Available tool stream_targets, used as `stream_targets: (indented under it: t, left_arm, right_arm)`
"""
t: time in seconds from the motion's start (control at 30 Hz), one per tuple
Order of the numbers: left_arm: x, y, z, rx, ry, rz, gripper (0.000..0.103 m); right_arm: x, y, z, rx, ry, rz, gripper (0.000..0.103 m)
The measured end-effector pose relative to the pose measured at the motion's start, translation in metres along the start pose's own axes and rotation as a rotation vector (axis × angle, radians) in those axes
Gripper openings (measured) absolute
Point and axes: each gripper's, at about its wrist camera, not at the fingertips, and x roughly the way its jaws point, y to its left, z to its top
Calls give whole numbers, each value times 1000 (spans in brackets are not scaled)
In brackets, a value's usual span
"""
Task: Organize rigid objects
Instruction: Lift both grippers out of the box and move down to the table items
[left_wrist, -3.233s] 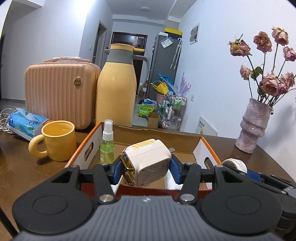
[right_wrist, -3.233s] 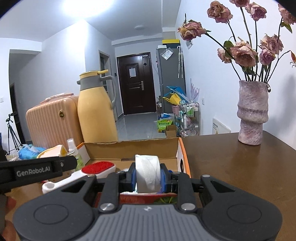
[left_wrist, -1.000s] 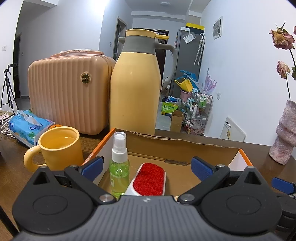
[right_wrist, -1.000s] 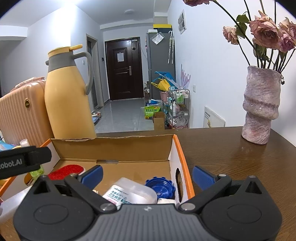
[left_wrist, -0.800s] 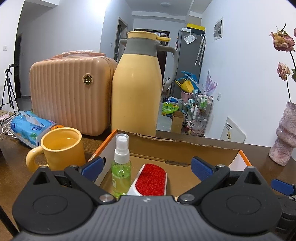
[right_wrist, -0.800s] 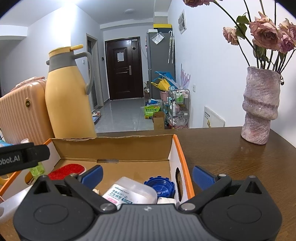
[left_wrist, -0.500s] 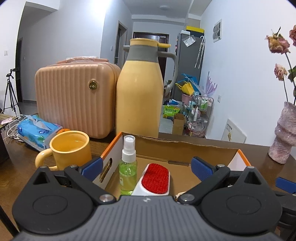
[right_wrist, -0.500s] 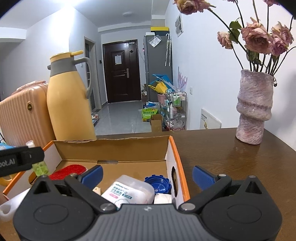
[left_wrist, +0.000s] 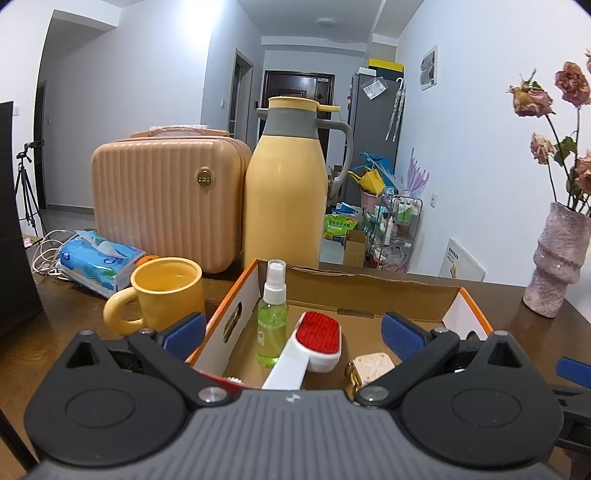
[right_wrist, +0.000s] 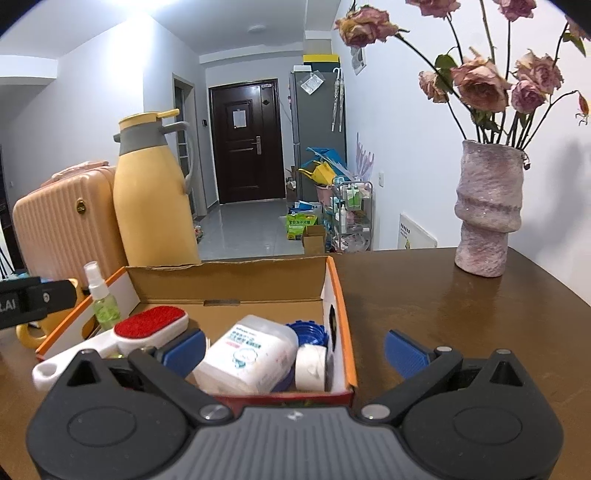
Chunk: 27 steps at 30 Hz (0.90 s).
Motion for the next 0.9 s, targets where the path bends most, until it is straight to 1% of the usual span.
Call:
stream_targets:
  t: [0.43,0.7,0.9]
  left_arm:
    - [-50,-3,-18,40,7,-8,103]
    - [-78,-9,-29,62,15,-28,103]
    - [-91,-13,-43,80,49,-48,103]
  right_arm:
    - [-57,-12,-22,-40,6,0,103]
    - [-82,-21,-38,-62,21,-7,103]
    - [-94,-30,-53,-73,45,-9,103]
